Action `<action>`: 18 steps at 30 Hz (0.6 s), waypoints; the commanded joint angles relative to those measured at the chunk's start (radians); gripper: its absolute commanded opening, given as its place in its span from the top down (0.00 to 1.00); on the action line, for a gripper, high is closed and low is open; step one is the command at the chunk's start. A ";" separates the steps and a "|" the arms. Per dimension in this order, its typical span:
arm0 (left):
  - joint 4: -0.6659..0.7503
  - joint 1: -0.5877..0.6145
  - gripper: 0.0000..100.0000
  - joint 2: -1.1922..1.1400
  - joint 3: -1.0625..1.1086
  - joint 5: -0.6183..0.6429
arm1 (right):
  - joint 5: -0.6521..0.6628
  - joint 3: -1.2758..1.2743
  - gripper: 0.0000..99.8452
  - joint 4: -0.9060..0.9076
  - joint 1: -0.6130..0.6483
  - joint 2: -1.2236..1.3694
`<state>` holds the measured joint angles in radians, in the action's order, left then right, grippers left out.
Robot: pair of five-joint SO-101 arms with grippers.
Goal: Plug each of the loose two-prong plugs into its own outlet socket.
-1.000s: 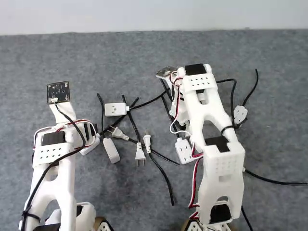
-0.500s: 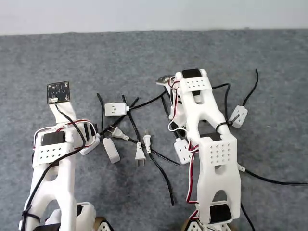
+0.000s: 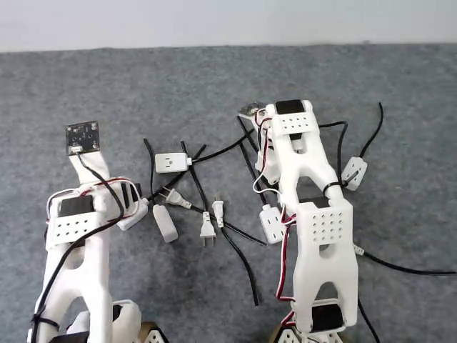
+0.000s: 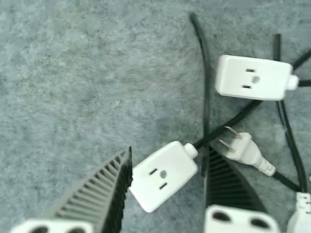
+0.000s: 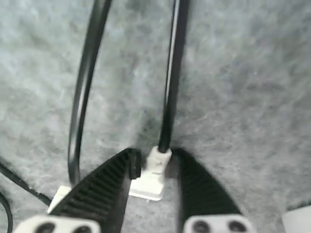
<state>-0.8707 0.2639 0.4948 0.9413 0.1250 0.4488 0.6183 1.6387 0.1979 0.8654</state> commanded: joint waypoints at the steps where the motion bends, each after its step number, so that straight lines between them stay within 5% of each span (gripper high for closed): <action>1: 0.026 0.008 0.77 0.005 -0.010 0.014 | -0.011 0.002 0.99 -0.008 0.007 0.018; 18: 0.018 0.011 0.77 0.015 -0.033 0.014 | -0.011 0.173 0.99 0.127 0.013 -0.173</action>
<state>-0.8707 0.2654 0.4948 0.9413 0.1250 0.4503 0.7288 1.7338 0.2041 0.8178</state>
